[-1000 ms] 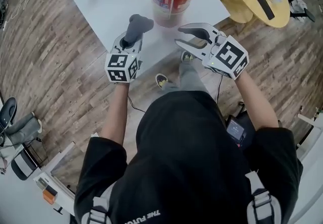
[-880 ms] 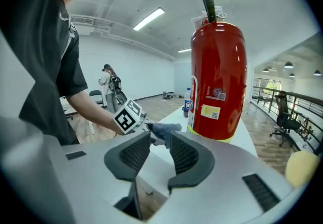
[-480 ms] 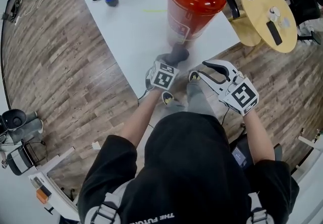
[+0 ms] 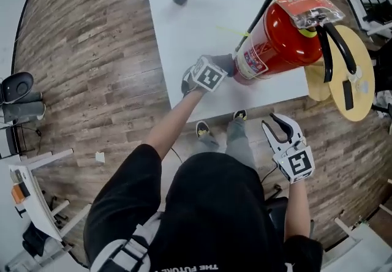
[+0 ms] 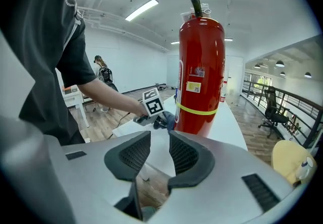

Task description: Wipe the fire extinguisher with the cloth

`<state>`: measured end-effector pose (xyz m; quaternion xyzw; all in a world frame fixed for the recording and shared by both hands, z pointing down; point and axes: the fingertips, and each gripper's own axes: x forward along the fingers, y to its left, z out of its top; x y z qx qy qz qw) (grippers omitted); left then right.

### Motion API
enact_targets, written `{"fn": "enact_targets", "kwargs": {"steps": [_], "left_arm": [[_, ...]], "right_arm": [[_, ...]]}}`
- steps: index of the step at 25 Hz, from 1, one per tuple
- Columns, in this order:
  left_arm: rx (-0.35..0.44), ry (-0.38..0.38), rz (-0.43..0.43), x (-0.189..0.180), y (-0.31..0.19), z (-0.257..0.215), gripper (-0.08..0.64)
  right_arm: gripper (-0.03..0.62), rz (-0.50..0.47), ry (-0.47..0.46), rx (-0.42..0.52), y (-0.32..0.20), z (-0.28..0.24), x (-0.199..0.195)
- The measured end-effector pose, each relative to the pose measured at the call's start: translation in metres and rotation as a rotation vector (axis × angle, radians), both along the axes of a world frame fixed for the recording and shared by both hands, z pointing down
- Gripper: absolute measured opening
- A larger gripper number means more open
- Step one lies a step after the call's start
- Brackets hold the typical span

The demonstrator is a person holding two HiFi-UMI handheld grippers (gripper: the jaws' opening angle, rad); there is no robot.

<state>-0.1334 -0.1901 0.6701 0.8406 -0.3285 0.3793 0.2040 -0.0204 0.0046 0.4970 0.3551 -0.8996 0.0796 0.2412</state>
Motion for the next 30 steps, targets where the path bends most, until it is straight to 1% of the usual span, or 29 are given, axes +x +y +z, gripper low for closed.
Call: {"fn": "enact_targets", "kwargs": {"steps": [2,5,7,10,12,13,14,17,18,19,23,26,28,30], "left_arm": [[0.055,-0.026,0.039,0.005,-0.029,-0.003,0.074],[0.097,-0.036,0.128,0.024,-0.061,-0.008,0.072],[0.127,-0.054,0.175,0.032,-0.071,-0.016,0.072],[0.181,-0.076,0.229,0.035,-0.076,-0.035,0.066],[0.224,-0.069,0.249,0.036,-0.078,-0.051,0.064],[0.246,-0.048,0.255,0.037,-0.078,-0.062,0.064],[0.265,-0.011,0.256,0.038,-0.079,-0.074,0.063],[0.297,0.166,0.255,0.034,-0.078,-0.115,0.063],[0.3,0.215,0.261,0.032,-0.077,-0.126,0.063],[0.305,0.239,0.277,0.03,-0.074,-0.134,0.063],[0.337,0.227,0.36,0.024,-0.067,-0.147,0.063],[0.341,0.216,0.407,0.017,-0.064,-0.151,0.063],[0.342,0.222,0.44,0.01,-0.058,-0.153,0.063],[0.34,0.237,0.453,-0.001,-0.053,-0.156,0.063]], "right_arm": [[0.126,0.001,0.007,-0.009,0.006,0.003,0.0],[0.124,-0.006,0.024,-0.03,0.01,0.005,-0.005],[0.124,-0.015,0.037,-0.03,0.012,0.002,-0.01],[0.124,-0.039,0.01,-0.02,0.011,0.0,-0.014],[0.124,-0.032,-0.009,-0.011,0.005,-0.003,-0.012],[0.124,-0.024,-0.02,-0.009,0.001,-0.005,-0.011],[0.124,-0.015,-0.032,-0.007,-0.002,-0.008,-0.011],[0.124,-0.023,-0.061,0.006,-0.006,-0.011,-0.015],[0.124,-0.03,-0.065,0.008,-0.006,-0.011,-0.017],[0.123,-0.037,-0.069,0.009,-0.006,-0.01,-0.019],[0.121,-0.045,-0.079,0.034,-0.005,-0.012,-0.023],[0.12,-0.02,-0.07,0.042,-0.007,-0.021,-0.02],[0.118,0.002,-0.073,0.048,-0.006,-0.024,-0.017],[0.117,0.02,-0.083,0.056,-0.004,-0.026,-0.014]]}}
